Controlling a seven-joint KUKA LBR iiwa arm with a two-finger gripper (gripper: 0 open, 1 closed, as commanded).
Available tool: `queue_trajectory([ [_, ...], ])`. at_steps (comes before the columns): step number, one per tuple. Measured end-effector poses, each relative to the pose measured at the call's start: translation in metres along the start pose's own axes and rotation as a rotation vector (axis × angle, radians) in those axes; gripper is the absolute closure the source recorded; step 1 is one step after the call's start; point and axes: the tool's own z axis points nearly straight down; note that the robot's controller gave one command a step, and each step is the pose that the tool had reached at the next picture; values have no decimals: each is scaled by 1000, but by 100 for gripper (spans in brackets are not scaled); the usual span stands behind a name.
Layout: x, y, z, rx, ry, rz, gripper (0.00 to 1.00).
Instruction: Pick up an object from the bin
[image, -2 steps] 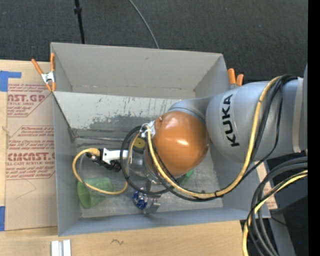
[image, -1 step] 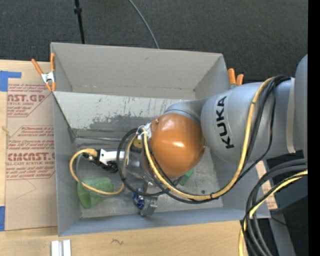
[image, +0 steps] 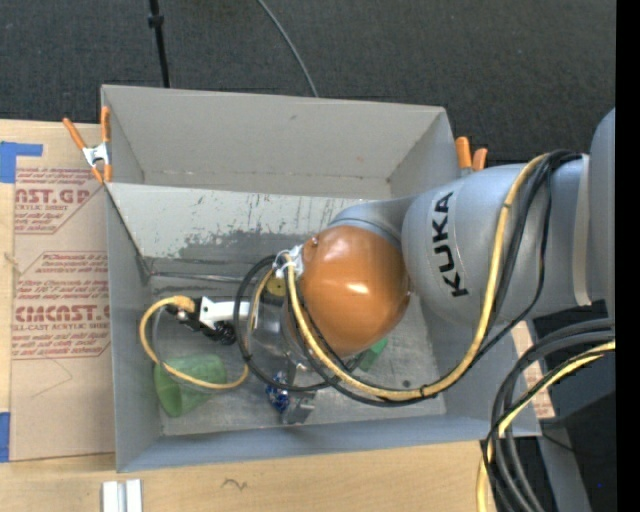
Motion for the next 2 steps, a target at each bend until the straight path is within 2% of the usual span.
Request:
queue_trajectory([
  [1,1,-4,-133,3,7,-20,100],
  [2,37,-31,-102,2,0,-20,100],
])
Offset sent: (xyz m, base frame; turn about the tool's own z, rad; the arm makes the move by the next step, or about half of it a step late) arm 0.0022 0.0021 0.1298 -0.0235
